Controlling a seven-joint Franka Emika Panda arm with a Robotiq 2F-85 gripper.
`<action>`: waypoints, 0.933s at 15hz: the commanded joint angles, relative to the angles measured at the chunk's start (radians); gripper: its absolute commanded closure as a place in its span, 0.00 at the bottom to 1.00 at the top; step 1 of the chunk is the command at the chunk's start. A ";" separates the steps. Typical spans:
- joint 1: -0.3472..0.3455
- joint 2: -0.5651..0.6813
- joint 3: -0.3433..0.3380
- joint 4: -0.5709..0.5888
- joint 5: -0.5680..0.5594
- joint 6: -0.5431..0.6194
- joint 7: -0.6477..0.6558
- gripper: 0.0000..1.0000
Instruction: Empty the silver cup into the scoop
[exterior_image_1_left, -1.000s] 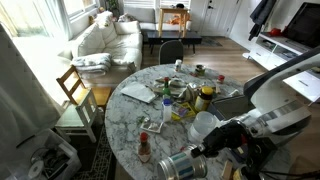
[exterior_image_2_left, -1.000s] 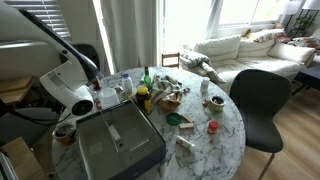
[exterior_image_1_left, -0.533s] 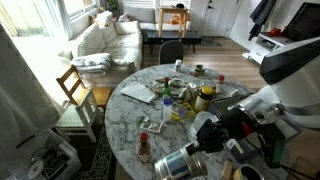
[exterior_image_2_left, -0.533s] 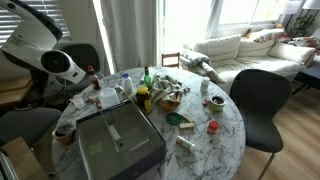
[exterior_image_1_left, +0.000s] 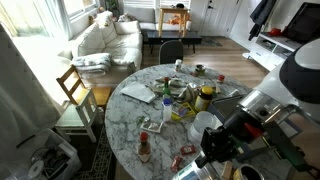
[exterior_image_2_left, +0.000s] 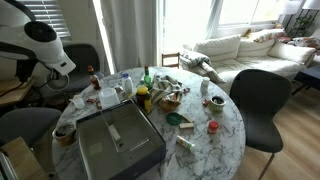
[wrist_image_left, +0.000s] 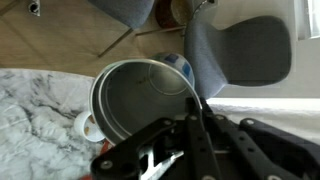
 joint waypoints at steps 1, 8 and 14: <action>-0.013 -0.080 0.015 -0.008 -0.208 -0.017 0.269 0.99; 0.015 -0.066 -0.010 0.026 -0.142 -0.001 0.170 0.99; -0.087 -0.101 0.070 0.037 -0.702 -0.095 0.609 0.99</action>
